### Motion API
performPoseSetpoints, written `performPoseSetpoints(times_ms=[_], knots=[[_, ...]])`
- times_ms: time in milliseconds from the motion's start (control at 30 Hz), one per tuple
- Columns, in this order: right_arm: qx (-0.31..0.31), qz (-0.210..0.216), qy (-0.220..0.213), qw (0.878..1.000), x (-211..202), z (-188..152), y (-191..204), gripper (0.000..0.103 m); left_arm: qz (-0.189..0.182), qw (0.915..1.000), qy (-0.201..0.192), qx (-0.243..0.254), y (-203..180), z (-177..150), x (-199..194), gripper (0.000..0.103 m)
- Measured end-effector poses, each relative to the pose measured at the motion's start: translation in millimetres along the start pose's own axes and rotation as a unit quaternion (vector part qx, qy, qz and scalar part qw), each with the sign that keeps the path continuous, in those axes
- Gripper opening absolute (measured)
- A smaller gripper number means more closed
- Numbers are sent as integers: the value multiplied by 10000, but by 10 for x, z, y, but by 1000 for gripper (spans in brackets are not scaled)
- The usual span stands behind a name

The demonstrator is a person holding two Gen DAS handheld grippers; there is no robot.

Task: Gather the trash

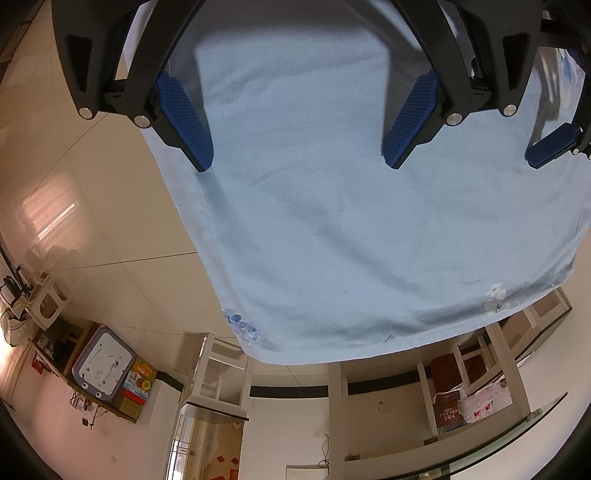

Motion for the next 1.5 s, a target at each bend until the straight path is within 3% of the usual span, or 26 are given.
performPoseSetpoints(times_ms=[1500], knots=[[62,89,4,9999,1,3,68,95,-2,10000,-1,-2,-1,0,-4,86]])
Point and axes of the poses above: each gripper's, at about its wrist camera, not at the fingertips, and x roughly the way its jaws point, y to its left, z to its top, the point moved 10 cm from there along x, roughly the way its jaws point, and after that the axes turned 13 degrees about x, right-handed, at the moved point
